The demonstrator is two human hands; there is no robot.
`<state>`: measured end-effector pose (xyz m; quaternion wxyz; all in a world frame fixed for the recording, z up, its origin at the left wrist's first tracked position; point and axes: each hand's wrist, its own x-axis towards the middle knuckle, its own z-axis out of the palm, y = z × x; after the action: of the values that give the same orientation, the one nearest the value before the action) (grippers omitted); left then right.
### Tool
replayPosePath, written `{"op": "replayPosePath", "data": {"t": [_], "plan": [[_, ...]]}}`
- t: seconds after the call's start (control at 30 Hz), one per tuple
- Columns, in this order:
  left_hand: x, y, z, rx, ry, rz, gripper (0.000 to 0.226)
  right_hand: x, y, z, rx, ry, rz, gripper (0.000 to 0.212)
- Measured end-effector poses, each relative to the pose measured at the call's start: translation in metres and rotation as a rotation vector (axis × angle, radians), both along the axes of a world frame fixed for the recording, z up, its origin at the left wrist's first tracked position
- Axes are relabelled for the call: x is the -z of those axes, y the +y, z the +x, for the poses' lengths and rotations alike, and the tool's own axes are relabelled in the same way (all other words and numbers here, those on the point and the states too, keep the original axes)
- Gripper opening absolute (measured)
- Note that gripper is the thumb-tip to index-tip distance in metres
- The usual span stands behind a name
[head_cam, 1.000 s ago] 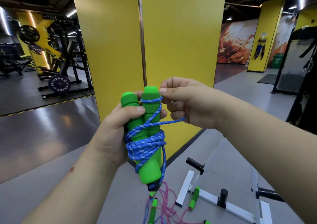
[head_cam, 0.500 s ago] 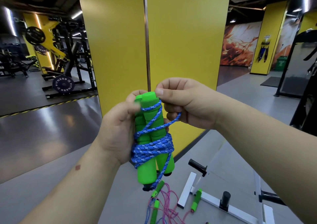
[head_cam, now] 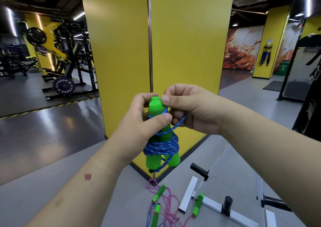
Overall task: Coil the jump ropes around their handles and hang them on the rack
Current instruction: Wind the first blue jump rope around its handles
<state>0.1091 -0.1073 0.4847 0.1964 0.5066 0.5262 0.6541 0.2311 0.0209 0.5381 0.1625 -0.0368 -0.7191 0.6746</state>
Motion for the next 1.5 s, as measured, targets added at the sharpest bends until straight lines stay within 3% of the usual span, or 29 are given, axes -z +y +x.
{"op": "replayPosePath", "data": {"t": [0.17, 0.4, 0.67, 0.87, 1.03, 1.23, 1.4, 1.5], "plan": [[0.004, 0.001, -0.002, -0.041, 0.036, 0.071, 0.055, -0.003, 0.002, 0.003, -0.112, -0.021, -0.135, 0.015], [0.008, -0.002, 0.002, -0.067, 0.035, 0.102, 0.043, 0.003, 0.0, 0.001, 0.1, 0.078, 0.092, 0.021], [0.014, -0.001, 0.002, -0.157, 0.07, 0.135, 0.028, 0.009, -0.01, -0.002, 0.271, 0.102, 0.292, 0.011], [0.029, 0.023, 0.005, -0.158, -0.022, 0.112, 0.021, 0.021, 0.003, -0.002, 0.398, 0.072, 0.455, 0.005], [0.048, 0.058, 0.006, -0.096, -0.082, 0.081, 0.022, 0.041, 0.033, -0.001, 0.492, 0.008, 0.495, 0.002], [0.073, 0.09, 0.0, -0.11, -0.024, 0.02, 0.011, 0.062, 0.059, 0.001, 0.532, -0.054, 0.522, 0.004], [0.073, 0.091, -0.005, -0.034, -0.046, -0.023, 0.024, 0.065, 0.055, 0.0, 0.506, -0.005, 0.522, 0.006], [0.068, 0.085, -0.005, 0.109, -0.097, -0.06, 0.039, 0.056, 0.047, 0.0, 0.439, -0.012, 0.387, 0.01]]}}
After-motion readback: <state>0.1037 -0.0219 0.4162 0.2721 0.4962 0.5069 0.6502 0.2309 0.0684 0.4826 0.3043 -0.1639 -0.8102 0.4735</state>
